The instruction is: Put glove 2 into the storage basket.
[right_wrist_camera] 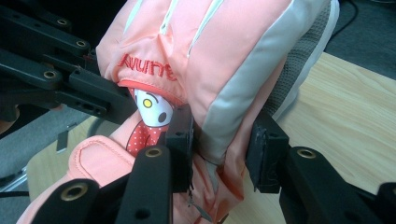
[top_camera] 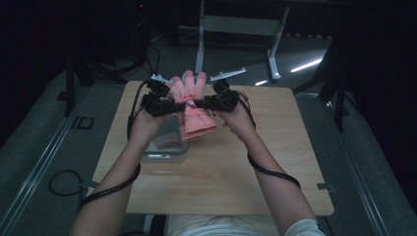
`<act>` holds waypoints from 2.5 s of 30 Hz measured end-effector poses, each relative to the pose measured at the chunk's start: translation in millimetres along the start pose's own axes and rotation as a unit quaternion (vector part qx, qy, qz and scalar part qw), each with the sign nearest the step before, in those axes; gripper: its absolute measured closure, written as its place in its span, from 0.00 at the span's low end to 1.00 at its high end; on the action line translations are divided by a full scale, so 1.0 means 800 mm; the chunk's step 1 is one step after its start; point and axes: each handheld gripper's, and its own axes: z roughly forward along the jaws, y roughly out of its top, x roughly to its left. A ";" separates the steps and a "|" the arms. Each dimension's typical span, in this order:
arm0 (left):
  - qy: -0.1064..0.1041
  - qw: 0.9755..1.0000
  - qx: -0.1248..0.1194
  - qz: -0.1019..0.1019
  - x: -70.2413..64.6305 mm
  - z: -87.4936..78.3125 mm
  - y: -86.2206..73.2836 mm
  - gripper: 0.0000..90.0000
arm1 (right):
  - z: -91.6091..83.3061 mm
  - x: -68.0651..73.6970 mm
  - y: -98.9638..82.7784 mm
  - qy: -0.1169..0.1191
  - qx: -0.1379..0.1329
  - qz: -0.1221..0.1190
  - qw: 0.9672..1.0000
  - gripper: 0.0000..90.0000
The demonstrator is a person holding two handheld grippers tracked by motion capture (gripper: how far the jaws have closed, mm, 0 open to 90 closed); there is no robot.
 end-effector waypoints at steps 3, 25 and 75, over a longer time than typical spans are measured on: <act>0.014 1.000 -0.003 -0.012 0.012 -0.012 -0.006 0.85 | 0.016 0.008 0.013 0.010 0.007 -0.013 1.000 0.73; 0.043 0.994 -0.008 -0.102 0.088 0.003 -0.070 0.86 | 0.128 0.026 0.037 0.030 0.087 -0.045 0.995 0.74; 0.072 0.984 0.058 -0.153 0.125 0.061 -0.119 0.69 | 0.198 -0.022 -0.022 0.028 0.143 0.059 0.988 0.47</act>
